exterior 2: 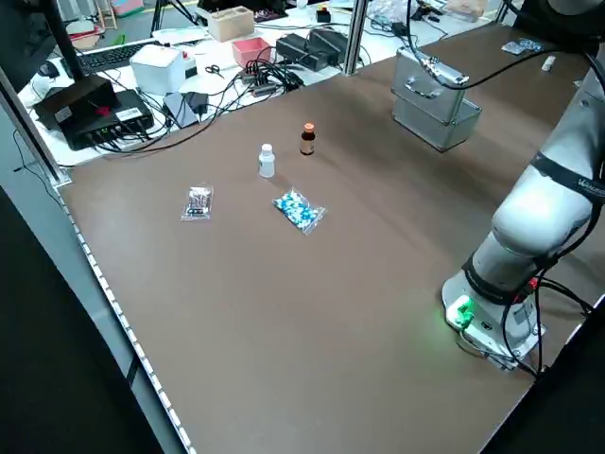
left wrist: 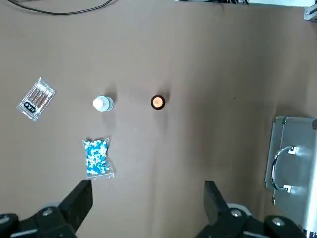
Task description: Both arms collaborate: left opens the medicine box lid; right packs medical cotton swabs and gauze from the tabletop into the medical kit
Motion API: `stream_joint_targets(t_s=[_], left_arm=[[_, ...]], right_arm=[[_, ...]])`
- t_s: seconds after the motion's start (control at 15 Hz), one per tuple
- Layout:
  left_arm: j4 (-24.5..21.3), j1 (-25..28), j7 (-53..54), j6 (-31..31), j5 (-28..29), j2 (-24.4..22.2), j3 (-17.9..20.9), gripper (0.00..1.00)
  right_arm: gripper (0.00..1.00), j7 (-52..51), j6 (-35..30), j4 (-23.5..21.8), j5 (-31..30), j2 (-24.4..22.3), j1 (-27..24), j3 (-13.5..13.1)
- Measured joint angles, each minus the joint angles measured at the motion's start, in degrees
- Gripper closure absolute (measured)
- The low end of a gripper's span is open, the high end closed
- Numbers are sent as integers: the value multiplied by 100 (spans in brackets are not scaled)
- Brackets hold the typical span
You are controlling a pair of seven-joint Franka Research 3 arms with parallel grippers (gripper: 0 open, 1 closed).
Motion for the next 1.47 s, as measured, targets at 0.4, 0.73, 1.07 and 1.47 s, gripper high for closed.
stream_joint_targets(t_s=[0.4, 0.73, 1.07, 1.47], left_arm=[[-1, -1, 2, 1, 0, 0, -2, 0], [-2, -1, 2, 1, 0, 0, -3, 0], [-2, -1, 2, 1, 0, 0, -3, 0], [-2, -1, 3, 1, 0, 0, -3, 0]], right_arm=[[1, 8, 148, -1, -564, -235, -1278, 1633], [1, 214, 243, -100, -968, -582, -2078, 2528], [1, 272, 254, -216, -1036, -698, -2191, 2611], [1, 274, 100, -227, -1388, -748, -2352, 2679]])
